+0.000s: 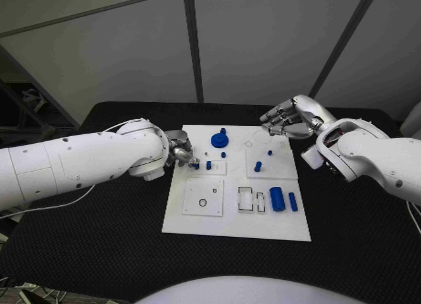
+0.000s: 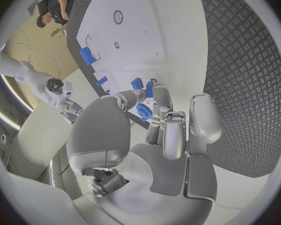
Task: Assemble the parts on the task board
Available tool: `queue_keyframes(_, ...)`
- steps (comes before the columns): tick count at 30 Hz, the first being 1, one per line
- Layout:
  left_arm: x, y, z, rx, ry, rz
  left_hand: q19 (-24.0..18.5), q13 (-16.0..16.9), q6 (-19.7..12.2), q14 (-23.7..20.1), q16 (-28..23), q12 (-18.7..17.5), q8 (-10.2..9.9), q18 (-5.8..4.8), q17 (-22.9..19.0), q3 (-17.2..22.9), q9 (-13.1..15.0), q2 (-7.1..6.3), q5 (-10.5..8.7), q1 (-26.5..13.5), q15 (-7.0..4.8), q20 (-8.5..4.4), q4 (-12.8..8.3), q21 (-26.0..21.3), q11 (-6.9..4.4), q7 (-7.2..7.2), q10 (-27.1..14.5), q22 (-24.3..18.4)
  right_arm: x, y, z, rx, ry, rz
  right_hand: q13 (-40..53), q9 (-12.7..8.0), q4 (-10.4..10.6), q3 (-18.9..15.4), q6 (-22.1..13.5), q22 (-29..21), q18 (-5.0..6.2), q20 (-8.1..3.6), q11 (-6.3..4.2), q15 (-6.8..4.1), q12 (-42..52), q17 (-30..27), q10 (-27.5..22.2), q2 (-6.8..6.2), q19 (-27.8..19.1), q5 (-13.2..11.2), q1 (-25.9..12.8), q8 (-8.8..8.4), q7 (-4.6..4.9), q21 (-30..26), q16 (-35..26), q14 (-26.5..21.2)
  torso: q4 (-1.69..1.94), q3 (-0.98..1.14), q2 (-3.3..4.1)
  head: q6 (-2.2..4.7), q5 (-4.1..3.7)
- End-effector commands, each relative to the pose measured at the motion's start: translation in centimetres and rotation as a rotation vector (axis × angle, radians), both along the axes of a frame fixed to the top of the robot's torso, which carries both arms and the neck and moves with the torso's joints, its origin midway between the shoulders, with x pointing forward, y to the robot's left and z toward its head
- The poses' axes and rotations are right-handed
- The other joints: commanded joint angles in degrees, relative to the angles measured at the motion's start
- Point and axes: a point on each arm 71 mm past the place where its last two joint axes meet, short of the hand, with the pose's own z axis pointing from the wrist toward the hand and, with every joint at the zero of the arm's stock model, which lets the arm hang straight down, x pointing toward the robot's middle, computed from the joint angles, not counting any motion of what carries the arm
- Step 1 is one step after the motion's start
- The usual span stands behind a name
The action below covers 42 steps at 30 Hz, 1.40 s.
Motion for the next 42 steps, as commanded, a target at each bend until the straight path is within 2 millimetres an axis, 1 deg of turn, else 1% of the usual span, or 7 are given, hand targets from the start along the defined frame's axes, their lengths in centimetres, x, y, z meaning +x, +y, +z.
queue_keyframes(1,0.1,0.0,-0.1,0.053,0.009,-0.032,0.5,0.0,0.4,4.9,0.2,0.2,0.2,-2.8,10.6,10.5,-0.1,0.28,0.24,-0.2,-0.28,-0.08,-10.5,0.2,-0.64,0.04,1.0,8.5,0.0,0.2,0.2,0.0,-0.011,0.006,-0.1,0.1,0.0,0.3,0.0,-0.1,0.61,0.09,0.26,0.11,-0.4,0.1,0.3,-0.02,0.1,0.3,-0.2,-0.16,0.02,-0.4,-0.2,0.2,0.03,0.02,0.01,0.03,-0.13)
queue_keyframes(9,0.5,-0.1,0.1,0.07,-0.028,-0.025,0.6,0.3,0.4,4.9,0.2,0.4,0.2,-2.85,10.6,10.5,-0.1,0.33,0.31,-0.3,-0.29,-0.09,-10.6,0.5,-0.65,0.04,1.2,8.6,0.0,0.2,0.2,0.0,-0.011,0.007,-0.1,0.1,-0.1,0.4,0.0,-0.1,0.61,0.08,0.25,0.1,-0.4,0.1,0.3,-0.02,0.2,0.4,-0.1,-0.15,0.01,-0.4,-0.2,0.2,-0.03,0.02,0.02,0.05,-0.24)
queue_keyframes(15,0.5,-0.3,0.2,0.068,-0.045,-0.022,0.7,0.5,0.4,4.9,0.3,0.5,0.3,-2.89,10.6,10.5,-0.1,0.38,0.38,-0.3,-0.29,-0.1,-10.7,0.6,-0.66,0.03,1.3,8.7,0.0,0.2,0.2,0.0,-0.011,0.007,-0.1,0.1,-0.1,0.4,0.0,-0.1,0.61,0.08,0.25,0.1,-0.4,0.1,0.3,-0.02,0.2,0.4,-0.1,-0.15,0.01,-0.4,-0.2,0.2,0.11,-0.02,-0.05,0.0,-0.21)
queue_keyframes(25,0.5,-0.7,0.1,0.077,-0.034,-0.04,0.7,0.7,0.5,4.9,0.3,0.6,0.3,-2.91,10.7,10.6,-0.2,0.41,0.42,-0.4,-0.3,-0.11,-10.8,0.8,-0.67,0.02,1.5,8.7,-0.1,0.2,0.2,0.0,-0.01,0.008,-0.1,0.1,-0.1,0.4,0.0,-0.1,0.61,0.08,0.25,0.1,-0.4,0.1,0.3,-0.02,0.2,0.4,-0.1,-0.15,0.01,-0.4,-0.2,0.2,-0.01,0.0,-0.04,0.02,-0.19)
queue_keyframes(30,0.6,-0.8,0.0,0.09,-0.029,-0.051,0.7,0.8,0.5,4.9,0.3,0.7,0.3,-2.92,10.7,10.6,-0.2,0.42,0.44,-0.4,-0.31,-0.12,-10.8,0.8,-0.67,0.01,1.5,8.7,-0.1,0.2,0.2,0.0,-0.01,0.008,-0.1,0.1,-0.1,0.4,0.0,-0.1,0.61,0.08,0.25,0.1,-0.4,0.1,0.3,-0.02,0.2,0.4,-0.1,-0.15,0.01,-0.4,-0.2,0.2,0.05,0.04,-0.02,0.02,-0.22)
queue_keyframes(39,0.8,-1.0,0.0,0.107,-0.032,-0.061,0.7,0.8,0.5,4.9,0.3,0.7,0.3,-2.9,10.7,10.6,-0.2,0.43,0.45,-0.5,-0.31,-0.12,-10.8,0.7,-0.67,0.01,1.5,8.7,-0.1,0.2,0.2,0.0,-0.01,0.008,-0.1,0.1,-0.1,0.4,0.0,-0.1,0.61,0.08,0.25,0.1,-0.4,0.1,0.3,-0.02,0.2,0.4,-0.1,-0.15,0.01,-0.4,-0.2,0.2,-0.02,0.01,0.03,0.04,-0.29)
queue_keyframes(42,0.8,-1.1,0.0,0.114,-0.031,-0.067,0.7,0.8,0.5,4.9,0.3,0.7,0.4,-2.9,10.6,10.6,-0.2,0.44,0.45,-0.5,-0.31,-0.12,-10.8,0.7,-0.67,0.01,1.5,8.7,-0.1,0.2,0.2,0.0,-0.01,0.008,-0.1,0.1,-0.1,0.4,0.0,-0.1,0.61,0.08,0.25,0.1,-0.4,0.1,0.3,-0.02,0.2,0.4,-0.1,-0.15,0.01,-0.4,-0.2,0.2,0.03,0.01,0.03,0.04,-0.32)
